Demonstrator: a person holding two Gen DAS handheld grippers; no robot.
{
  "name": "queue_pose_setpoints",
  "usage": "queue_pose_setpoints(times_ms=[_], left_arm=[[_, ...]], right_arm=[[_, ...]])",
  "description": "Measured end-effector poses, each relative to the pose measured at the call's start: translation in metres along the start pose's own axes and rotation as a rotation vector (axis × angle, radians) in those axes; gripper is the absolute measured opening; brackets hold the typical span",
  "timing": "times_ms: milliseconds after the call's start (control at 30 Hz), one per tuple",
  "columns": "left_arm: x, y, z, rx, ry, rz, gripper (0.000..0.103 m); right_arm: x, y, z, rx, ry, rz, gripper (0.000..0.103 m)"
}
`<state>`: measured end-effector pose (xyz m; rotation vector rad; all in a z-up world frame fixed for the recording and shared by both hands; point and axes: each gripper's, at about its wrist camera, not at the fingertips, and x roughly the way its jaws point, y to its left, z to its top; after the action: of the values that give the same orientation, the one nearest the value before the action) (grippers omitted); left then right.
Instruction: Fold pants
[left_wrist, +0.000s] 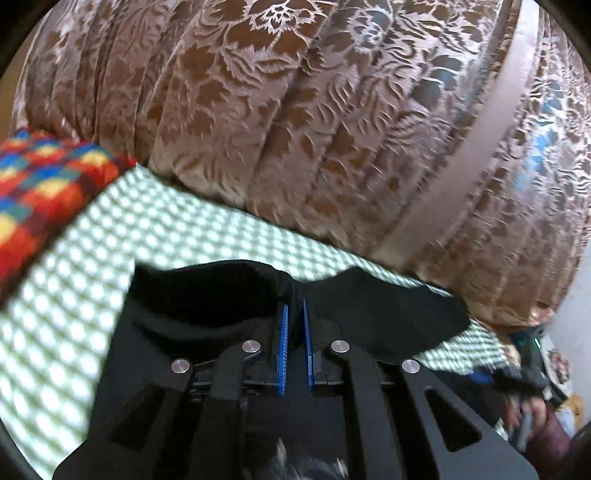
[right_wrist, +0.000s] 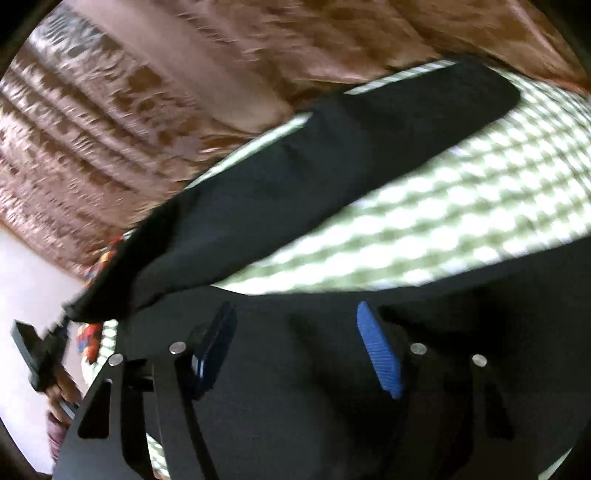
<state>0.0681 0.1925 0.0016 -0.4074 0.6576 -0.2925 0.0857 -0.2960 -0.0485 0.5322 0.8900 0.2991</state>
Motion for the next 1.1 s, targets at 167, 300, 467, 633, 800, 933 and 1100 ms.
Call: queue_pose_setpoints(times_ms=[167, 300, 467, 633, 800, 933, 1100], left_arm=[[-0.023, 0.001, -0.043, -0.087, 0.034, -0.025, 0.006], [-0.036, -0.003, -0.051, -0.096, 0.019, -0.065, 0.006], [-0.044, -0.007, -0.057, -0.062, 0.030, -0.083, 0.006], [-0.049, -0.006, -0.065, -0.044, 0.051, -0.101, 0.006], [-0.051, 0.000, -0.064, -0.036, 0.065, -0.102, 0.006], [-0.044, 0.009, -0.038, -0.030, 0.011, -0.035, 0.006], [-0.038, 0.048, 0.008, -0.097, -0.098, 0.061, 0.006]], right_arm=[[0.040, 0.031, 0.041, 0.023, 0.062, 0.121, 0.057], [0.079, 0.051, 0.075, 0.073, 0.114, 0.173, 0.053], [0.121, 0.070, 0.112, 0.142, 0.163, 0.209, 0.053], [0.165, 0.082, 0.140, 0.215, 0.213, 0.163, 0.053], [0.191, 0.077, 0.151, 0.261, 0.231, 0.095, 0.028], [0.177, 0.079, 0.150, 0.201, 0.173, 0.076, 0.011], [0.101, 0.085, 0.128, 0.069, 0.050, 0.201, 0.011]])
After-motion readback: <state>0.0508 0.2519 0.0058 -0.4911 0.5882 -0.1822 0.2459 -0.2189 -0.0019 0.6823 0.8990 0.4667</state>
